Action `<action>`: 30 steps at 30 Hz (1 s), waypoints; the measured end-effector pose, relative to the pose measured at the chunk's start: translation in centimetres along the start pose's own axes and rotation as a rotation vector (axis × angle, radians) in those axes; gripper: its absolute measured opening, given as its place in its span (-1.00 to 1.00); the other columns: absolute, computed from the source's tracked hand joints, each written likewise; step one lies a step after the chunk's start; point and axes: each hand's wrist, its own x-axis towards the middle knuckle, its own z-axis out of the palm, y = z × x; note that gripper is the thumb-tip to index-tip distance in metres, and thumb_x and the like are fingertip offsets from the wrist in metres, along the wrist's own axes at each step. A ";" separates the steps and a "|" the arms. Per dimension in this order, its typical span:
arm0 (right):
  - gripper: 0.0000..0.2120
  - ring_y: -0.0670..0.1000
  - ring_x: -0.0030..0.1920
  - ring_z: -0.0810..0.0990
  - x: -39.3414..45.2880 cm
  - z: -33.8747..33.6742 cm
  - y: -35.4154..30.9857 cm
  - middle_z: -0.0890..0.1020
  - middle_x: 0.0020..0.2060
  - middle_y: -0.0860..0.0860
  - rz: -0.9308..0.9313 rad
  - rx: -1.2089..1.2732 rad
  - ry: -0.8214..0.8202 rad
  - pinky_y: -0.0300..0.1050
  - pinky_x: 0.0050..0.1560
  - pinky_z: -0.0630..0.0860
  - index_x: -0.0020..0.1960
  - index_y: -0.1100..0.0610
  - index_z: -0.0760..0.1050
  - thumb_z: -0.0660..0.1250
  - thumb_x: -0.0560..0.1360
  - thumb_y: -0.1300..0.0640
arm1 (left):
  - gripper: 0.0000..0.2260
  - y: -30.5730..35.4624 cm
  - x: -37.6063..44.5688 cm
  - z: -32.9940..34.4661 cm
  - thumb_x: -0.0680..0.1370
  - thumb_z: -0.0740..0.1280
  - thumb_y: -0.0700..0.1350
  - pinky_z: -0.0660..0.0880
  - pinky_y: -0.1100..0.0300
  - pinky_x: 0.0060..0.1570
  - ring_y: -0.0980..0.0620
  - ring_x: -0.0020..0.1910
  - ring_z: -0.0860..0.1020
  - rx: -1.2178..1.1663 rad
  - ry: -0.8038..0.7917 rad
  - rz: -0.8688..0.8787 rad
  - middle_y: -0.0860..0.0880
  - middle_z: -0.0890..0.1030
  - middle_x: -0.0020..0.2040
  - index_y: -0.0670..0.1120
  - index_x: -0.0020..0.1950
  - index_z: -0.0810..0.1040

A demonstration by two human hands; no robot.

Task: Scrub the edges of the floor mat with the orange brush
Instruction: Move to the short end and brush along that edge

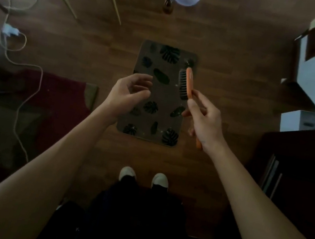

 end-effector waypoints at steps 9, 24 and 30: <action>-0.55 -0.04 -0.49 0.48 13.6 6.0 22.5 0.66 -0.19 0.06 0.069 -0.145 -0.105 -0.16 -0.50 0.47 0.51 -0.09 0.35 0.27 0.64 -0.03 | -0.68 -26.4 7.9 5.0 0.53 0.45 -0.13 0.57 0.08 0.18 0.22 0.09 0.59 0.285 -0.007 -0.020 0.12 0.63 0.09 0.03 0.28 0.55; -0.53 -0.17 -0.35 0.56 32.0 17.6 60.6 0.56 -0.27 -0.10 -0.215 -0.659 -0.308 -0.30 -0.41 0.45 0.55 -0.04 0.28 0.23 0.66 0.03 | -0.61 -69.4 22.1 8.8 0.45 0.42 -0.20 0.45 0.02 0.22 -0.07 0.25 0.45 0.879 -0.022 0.098 -0.06 0.50 0.25 -0.11 0.27 0.51; -0.54 -0.17 -0.33 0.52 34.5 24.0 61.9 0.53 -0.20 -0.12 -0.418 -0.708 -0.418 -0.34 -0.34 0.40 0.55 -0.06 0.28 0.21 0.66 0.00 | -0.55 -73.8 22.1 3.0 0.44 0.34 -0.08 0.39 -0.12 0.22 -0.16 0.30 0.42 0.966 0.221 -0.031 -0.12 0.47 0.30 -0.14 0.32 0.49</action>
